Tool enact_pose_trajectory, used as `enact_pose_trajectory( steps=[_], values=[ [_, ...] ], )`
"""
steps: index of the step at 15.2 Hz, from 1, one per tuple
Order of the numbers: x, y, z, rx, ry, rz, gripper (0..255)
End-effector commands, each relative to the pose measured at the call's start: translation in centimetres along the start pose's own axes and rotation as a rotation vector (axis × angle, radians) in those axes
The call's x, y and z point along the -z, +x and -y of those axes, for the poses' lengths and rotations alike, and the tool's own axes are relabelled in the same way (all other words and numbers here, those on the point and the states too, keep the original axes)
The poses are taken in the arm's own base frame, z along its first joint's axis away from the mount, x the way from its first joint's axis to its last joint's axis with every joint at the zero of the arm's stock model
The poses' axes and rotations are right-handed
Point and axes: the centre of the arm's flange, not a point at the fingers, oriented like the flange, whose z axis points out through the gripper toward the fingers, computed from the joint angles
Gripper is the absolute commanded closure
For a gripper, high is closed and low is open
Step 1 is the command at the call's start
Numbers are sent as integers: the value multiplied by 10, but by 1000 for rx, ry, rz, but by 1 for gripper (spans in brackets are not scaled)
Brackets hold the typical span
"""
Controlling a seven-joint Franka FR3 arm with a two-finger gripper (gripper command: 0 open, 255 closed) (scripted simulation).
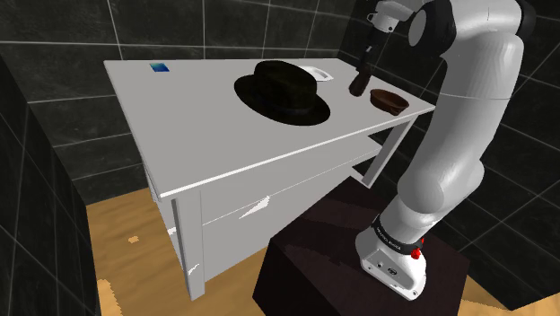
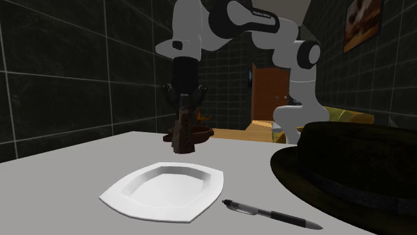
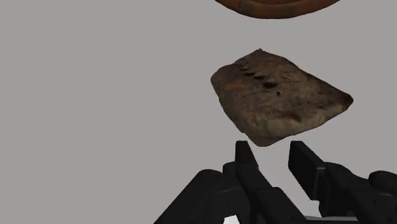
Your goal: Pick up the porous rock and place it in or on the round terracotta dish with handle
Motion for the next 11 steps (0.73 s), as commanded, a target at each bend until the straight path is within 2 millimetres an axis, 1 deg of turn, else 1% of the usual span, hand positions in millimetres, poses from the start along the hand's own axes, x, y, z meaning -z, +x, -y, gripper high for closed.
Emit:
enact_pose_trajectory(
  steps=[1,8,9,11],
  values=[
    [0,0,0,0,0,0,255],
    [0,0,0,0,0,0,255],
    [0,0,0,0,0,0,0],
    [15,-22,-16,149,57,-16,0]
  ],
)
